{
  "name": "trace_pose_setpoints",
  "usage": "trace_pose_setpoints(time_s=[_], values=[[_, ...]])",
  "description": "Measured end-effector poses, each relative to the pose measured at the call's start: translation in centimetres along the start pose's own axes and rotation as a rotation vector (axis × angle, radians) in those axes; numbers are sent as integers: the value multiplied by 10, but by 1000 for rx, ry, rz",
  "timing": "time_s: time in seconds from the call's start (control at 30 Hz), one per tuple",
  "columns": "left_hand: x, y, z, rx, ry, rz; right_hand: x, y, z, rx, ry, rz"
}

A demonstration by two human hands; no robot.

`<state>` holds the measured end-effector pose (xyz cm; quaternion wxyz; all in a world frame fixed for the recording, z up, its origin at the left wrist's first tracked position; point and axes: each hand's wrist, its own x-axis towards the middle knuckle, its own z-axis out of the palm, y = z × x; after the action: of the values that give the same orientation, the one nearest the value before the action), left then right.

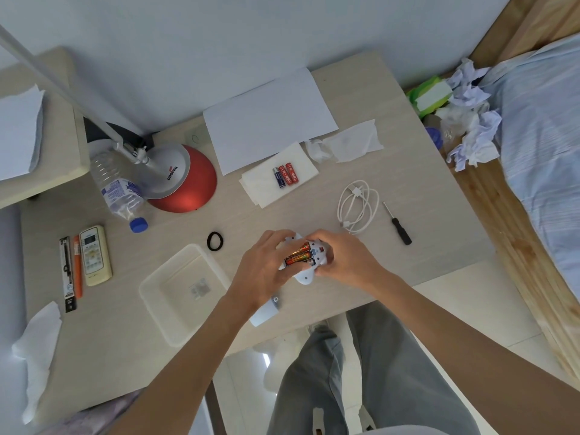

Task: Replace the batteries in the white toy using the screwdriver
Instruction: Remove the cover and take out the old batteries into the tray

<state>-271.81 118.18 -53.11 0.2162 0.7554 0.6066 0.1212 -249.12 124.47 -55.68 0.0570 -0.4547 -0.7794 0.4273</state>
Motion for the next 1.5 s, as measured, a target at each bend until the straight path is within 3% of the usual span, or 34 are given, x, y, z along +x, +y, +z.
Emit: trace_pose_setpoints(time_s=[0.33, 0.53, 0.77, 1.1, 1.5], values=[[9, 9, 22, 26, 208, -10, 0, -2, 1, -8, 18, 20], [6, 12, 28, 149, 260, 99, -1, 0, 1, 11, 15, 14], [4, 23, 32, 77, 349, 103, 0, 0, 3, 15, 18, 16], [-26, 36, -9, -224, 516, -175, -1, 1, 1, 2, 5, 23], [-115, -23, -57, -156, 530, -464, 4, 1, 3, -11, -21, 1]])
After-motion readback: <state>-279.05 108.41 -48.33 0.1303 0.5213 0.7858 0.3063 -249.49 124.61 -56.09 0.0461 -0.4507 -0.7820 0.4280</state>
